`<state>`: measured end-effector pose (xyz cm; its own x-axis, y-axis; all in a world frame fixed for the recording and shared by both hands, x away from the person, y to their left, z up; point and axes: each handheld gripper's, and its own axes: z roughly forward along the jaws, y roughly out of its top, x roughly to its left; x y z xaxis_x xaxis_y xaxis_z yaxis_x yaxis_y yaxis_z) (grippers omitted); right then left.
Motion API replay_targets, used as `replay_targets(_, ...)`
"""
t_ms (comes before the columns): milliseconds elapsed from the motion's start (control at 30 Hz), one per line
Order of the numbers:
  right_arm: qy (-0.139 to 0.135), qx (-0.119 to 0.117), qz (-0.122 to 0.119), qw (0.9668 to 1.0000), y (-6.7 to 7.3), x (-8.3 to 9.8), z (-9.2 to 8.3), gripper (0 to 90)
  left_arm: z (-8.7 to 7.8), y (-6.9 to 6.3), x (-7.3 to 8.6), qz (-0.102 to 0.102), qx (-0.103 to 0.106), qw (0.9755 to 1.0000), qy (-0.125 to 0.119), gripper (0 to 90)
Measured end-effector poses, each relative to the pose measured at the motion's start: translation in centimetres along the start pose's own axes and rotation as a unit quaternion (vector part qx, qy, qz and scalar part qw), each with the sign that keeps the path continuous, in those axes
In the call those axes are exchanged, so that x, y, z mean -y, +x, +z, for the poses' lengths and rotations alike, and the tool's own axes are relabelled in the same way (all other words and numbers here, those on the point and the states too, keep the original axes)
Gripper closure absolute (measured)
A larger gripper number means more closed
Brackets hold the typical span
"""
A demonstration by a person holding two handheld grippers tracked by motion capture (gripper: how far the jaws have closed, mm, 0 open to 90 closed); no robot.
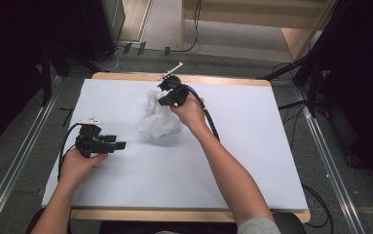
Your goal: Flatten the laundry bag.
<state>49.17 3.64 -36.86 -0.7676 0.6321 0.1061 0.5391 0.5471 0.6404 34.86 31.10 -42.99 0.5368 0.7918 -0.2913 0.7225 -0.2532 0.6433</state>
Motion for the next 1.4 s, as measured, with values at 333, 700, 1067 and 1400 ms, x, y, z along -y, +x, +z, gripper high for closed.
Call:
replay_targets(333, -0.069, -0.011, -0.007, 0.9975, 0.7, 3.6, -3.9, 89.2, 0.0, -0.2, -0.1, 0.003, -0.001, 1.0000, 0.001, 39.3)
replay_targets(700, -0.084, -0.025, -0.006, 0.9961, 1.0, 8.6, -5.7, 89.4, 0.2, -0.3, -0.1, 0.003, -0.001, 1.0000, 0.001, 39.7)
replay_targets(1067, -0.067, -0.041, 0.013, 0.9968, 1.0, 12.9, -6.5, 89.9, 0.4, -0.6, -0.2, -0.004, 0.004, 1.0000, -0.002, 40.5)
replay_targets(1400, -0.046, -0.040, 0.031, 0.9977, 0.7, 16.4, -6.4, 89.3, 0.4, -1.0, -0.4, -0.004, 0.012, 0.9999, -0.001, 43.1)
